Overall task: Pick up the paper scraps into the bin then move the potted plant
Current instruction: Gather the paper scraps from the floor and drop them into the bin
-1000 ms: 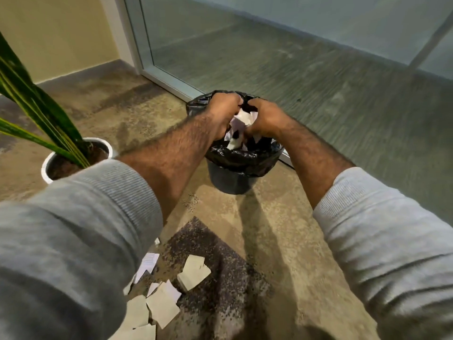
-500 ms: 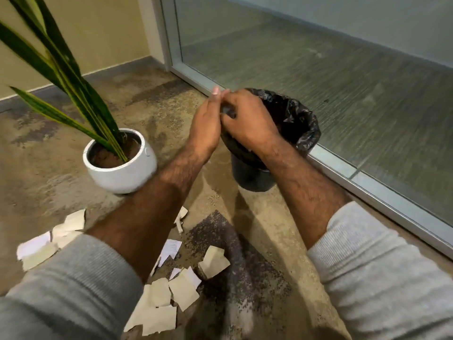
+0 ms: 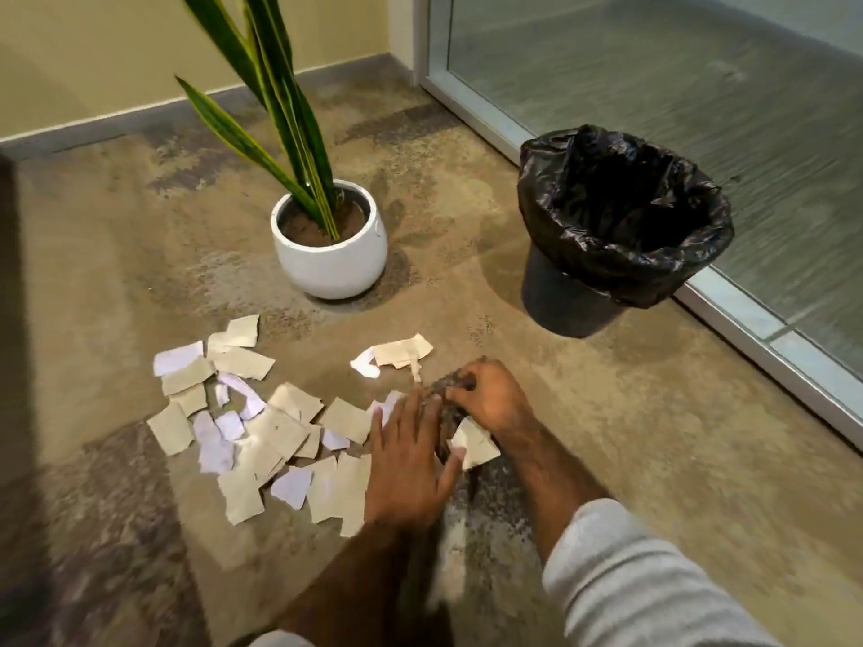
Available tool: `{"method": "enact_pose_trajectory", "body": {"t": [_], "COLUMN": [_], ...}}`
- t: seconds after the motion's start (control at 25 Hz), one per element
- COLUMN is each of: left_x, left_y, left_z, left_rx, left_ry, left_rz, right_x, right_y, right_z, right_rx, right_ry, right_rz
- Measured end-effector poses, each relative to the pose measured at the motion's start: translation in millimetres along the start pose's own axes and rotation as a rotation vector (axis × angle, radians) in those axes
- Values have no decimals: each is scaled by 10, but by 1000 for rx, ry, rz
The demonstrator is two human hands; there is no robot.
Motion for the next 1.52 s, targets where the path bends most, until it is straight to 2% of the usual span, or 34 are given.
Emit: {"method": "enact_pose_trajectory", "body": {"t": [0.08, 0.16, 0.24, 0.36, 0.48, 0.6, 0.64, 0.68, 0.76, 0.8, 0.84, 0.92, 1.04, 1.12, 1.2, 1.28, 1.36, 1.44, 1.52], "left_x": [-442, -629, -551, -279, -44, 27, 33, 20, -17, -40, -68, -136, -187, -158, -68, 26, 38, -32, -159], "left_y": [-279, -425, -366, -222, -56, 155, 212, 270, 358, 377, 376, 326, 330, 378, 441, 531, 625, 668, 653], "left_z": [109, 8, -218, -581, -903, -998, -995, -1000, -989, -965, -933, -915, -1115, -1280, -1372, -1406, -1446, -1537, -1643], "left_rx": [119, 205, 246, 279, 264, 151, 120, 95, 51, 43, 57, 105, 90, 21, -67, -114, -63, 8, -29], "left_ry": [-250, -337, -225, -37, 151, 301, 336, 371, 394, 362, 308, 250, 440, 552, 559, 542, 570, 712, 915], "left_rz": [-136, -194, -165, -174, -182, -75, -34, 7, 79, 80, 48, -55, -80, -94, -78, 14, 117, 106, -7], "right_x": [-28, -44, -64, -175, -308, -297, -247, -169, 57, 189, 328, 576, 609, 501, 327, 272, 335, 362, 273], "right_y": [-69, -65, -100, -246, -485, -632, -613, -533, -269, -155, -84, -115, -408, -681, -857, -810, -611, -457, -470], "right_z": [179, 274, 336, 353, 130, -355, -473, -560, -655, -701, -764, -898, -962, -916, -891, -941, -910, -815, -730], "right_rx": [-71, -72, -43, -7, 241, 617, 647, 616, 417, 286, 164, -103, -400, -457, -350, -75, 64, -100, -332], "right_ry": [-81, -216, -379, -565, -720, -546, -468, -403, -308, -255, -194, -52, 104, 188, 268, 244, 92, -6, -43], "right_rz": [116, 185, 161, -5, -136, -280, -265, -173, 112, 199, 214, 74, -72, -46, -55, -120, -114, -156, -284]}}
Point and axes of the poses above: each hand's wrist, its own x-axis towards the middle knuckle, its own y-axis out of the back of the hand, z = x × y, the point moved 4 cm from there along x, towards the middle knuckle, and after that the axes turned 14 degrees about -y, right-handed, at the moved point
